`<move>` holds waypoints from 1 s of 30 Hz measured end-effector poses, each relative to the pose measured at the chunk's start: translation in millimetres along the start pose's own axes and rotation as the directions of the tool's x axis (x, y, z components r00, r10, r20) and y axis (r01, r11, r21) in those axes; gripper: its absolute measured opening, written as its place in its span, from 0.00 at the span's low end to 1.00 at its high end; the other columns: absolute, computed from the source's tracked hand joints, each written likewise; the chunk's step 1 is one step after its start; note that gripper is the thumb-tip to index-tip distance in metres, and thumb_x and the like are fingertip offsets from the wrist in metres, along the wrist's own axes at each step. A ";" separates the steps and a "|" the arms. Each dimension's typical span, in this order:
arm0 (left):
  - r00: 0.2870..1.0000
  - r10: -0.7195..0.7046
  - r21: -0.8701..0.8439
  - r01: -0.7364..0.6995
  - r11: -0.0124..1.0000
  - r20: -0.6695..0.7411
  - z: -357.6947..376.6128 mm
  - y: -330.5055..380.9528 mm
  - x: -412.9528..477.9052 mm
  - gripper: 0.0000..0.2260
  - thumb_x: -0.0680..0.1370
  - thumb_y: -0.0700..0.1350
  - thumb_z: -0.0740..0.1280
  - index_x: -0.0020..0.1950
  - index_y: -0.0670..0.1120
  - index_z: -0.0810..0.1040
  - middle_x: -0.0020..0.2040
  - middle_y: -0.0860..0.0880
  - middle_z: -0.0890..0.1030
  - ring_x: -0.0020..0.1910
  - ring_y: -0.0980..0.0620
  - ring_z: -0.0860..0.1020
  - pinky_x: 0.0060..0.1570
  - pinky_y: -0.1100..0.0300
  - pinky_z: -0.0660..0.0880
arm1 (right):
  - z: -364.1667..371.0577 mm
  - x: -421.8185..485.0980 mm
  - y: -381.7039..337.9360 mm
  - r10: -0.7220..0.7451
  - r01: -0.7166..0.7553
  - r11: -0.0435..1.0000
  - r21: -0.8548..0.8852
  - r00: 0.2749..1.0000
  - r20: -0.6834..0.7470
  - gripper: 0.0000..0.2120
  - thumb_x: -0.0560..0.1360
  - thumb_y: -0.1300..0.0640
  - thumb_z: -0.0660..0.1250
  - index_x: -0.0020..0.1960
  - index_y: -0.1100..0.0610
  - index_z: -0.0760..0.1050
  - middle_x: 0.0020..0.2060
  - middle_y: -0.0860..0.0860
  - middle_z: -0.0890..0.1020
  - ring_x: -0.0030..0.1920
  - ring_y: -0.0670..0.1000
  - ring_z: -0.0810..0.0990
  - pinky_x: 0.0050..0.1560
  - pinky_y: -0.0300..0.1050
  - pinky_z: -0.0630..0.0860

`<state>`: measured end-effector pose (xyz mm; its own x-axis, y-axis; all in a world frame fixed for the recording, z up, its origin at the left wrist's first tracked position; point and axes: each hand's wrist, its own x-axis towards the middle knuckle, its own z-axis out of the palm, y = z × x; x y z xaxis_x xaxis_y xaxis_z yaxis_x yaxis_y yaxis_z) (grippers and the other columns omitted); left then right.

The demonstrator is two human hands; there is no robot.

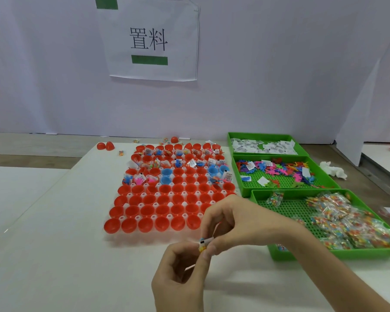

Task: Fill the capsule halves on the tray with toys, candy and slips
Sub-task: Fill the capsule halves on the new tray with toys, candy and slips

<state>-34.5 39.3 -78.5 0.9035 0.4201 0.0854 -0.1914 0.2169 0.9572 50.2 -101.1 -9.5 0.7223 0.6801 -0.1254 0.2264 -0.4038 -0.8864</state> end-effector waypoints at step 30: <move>0.989 -0.148 -0.036 0.147 0.988 -0.006 -9.4 -0.7 6.6 0.14 0.75 0.27 0.66 0.44 0.44 0.85 0.42 0.43 0.86 0.39 0.45 0.85 0.37 0.61 0.81 | -18.3 13.6 -15.5 -0.155 0.098 0.974 -0.203 0.947 -0.282 0.05 0.71 0.58 0.77 0.46 0.53 0.85 0.39 0.46 0.87 0.40 0.45 0.85 0.44 0.39 0.82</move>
<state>-32.0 50.2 -81.2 0.9194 0.3889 -0.0587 -0.0696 0.3078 0.9489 68.5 -96.8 10.7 0.8335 0.5335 0.1442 0.4245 -0.4511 -0.7851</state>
